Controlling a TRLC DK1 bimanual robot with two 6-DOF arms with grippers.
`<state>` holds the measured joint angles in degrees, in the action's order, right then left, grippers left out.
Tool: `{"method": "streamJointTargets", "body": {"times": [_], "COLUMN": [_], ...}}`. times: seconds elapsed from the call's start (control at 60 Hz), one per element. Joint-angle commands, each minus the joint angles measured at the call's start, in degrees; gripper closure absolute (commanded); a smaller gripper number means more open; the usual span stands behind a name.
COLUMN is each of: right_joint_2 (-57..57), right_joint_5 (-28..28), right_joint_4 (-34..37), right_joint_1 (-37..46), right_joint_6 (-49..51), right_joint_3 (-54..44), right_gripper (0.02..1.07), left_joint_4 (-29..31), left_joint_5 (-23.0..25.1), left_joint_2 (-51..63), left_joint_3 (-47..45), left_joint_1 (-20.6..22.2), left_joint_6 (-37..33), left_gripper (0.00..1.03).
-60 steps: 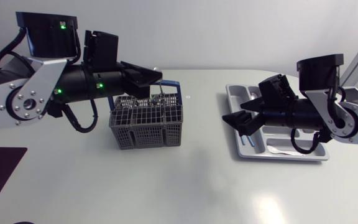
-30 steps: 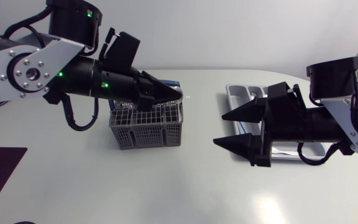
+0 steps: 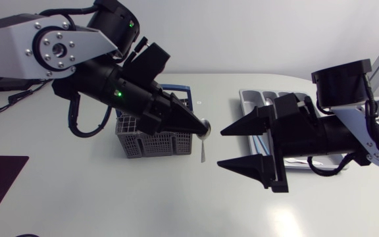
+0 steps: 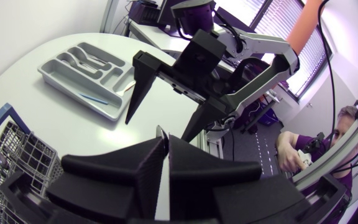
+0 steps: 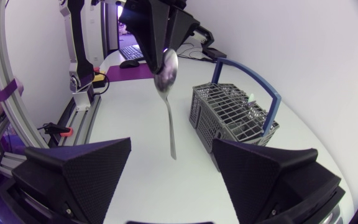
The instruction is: Unload the cutlery basket into the drawer organizer.
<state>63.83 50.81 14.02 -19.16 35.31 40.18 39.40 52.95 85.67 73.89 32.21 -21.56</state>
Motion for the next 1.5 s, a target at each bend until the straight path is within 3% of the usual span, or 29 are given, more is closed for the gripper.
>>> {"method": "streamJointTargets", "body": {"times": [0.0,0.233,0.417,0.65,0.9,1.367,1.417,1.483], "right_joint_2": [0.2,0.5,0.5,-0.1,-0.2,0.2,0.2,0.3], "right_joint_5": [0.9,1.2,1.4,1.4,1.3,1.0,0.9,0.8], "right_joint_4": [0.8,1.9,2.8,3.5,3.5,4.3,4.6,5.1], "right_joint_1": [-1.0,-3.9,-5.6,-5.9,-5.9,-6.2,-6.2,-6.2], "right_joint_6": [2.0,2.7,3.6,4.9,5.3,5.2,5.2,5.2], "right_joint_3": [1.1,1.5,1.1,0.2,0.1,-0.1,0.1,0.1], "right_gripper": [0.18,0.32,0.50,0.80,0.97,1.01,1.01,1.01], "left_joint_4": [2.3,5.5,6.2,6.7,7.7,7.7,7.7,7.6], "left_joint_5": [1.9,2.2,2.2,2.2,3.1,3.8,4.0,4.0], "left_joint_2": [1.4,2.2,2.9,3.5,3.7,4.3,4.5,4.5], "left_joint_3": [2.6,3.8,4.4,5.0,5.8,6.7,7.1,7.4], "left_joint_1": [1.0,2.7,3.2,3.4,3.3,2.8,2.5,2.2], "left_joint_6": [-3.1,-5.5,-5.9,-5.9,-5.9,-5.8,-5.8,-5.6], "left_gripper": [0.83,0.83,0.83,0.83,0.83,0.83,0.82,0.72]}}
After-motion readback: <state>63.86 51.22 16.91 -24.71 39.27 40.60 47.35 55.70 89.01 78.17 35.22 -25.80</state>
